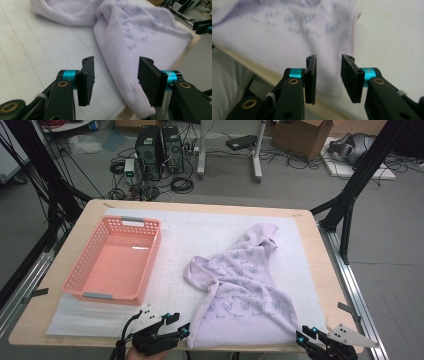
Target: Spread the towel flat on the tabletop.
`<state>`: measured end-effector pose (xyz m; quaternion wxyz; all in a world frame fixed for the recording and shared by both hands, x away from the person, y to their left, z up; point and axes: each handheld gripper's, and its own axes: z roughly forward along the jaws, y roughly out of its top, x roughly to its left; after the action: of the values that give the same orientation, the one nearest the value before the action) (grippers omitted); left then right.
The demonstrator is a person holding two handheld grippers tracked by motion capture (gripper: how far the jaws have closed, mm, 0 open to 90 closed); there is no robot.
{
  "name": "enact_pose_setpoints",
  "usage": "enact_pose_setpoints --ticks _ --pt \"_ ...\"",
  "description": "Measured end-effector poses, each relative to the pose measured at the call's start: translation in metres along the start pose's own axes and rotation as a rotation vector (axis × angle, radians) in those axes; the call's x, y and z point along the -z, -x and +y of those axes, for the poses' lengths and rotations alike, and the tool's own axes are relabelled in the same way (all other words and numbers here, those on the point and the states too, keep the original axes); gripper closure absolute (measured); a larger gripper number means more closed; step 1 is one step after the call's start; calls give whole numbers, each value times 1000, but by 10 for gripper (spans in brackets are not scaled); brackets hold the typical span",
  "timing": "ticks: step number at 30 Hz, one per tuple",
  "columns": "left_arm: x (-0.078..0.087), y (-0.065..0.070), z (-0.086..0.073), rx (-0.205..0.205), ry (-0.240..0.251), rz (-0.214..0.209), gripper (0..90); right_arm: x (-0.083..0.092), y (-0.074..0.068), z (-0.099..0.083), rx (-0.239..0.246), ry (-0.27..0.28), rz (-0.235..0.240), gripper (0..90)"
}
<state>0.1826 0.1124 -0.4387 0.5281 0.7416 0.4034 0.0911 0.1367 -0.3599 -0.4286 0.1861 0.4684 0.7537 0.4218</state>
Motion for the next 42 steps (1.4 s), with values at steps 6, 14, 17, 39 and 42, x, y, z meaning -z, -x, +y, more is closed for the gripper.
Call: enact_pose_setpoints --ticks 6,14,17,39,42 --pt "-38 -12 26 3 -42 -10 467 -16 15 23 19 40 -46 655" --pt "-93 -8 40 -46 -188 17 645 -76 28 41 61 -96 -43 629" --pt "-86 -12 35 -13 -162 60 829 -80 28 38 60 -118 -5 871" --pt "-6 -10 0 81 -78 16 539 -17 -2 7 99 -141 97 733" --pt "-13 -13 11 60 -52 34 474 -18 2 15 78 -68 77 667"
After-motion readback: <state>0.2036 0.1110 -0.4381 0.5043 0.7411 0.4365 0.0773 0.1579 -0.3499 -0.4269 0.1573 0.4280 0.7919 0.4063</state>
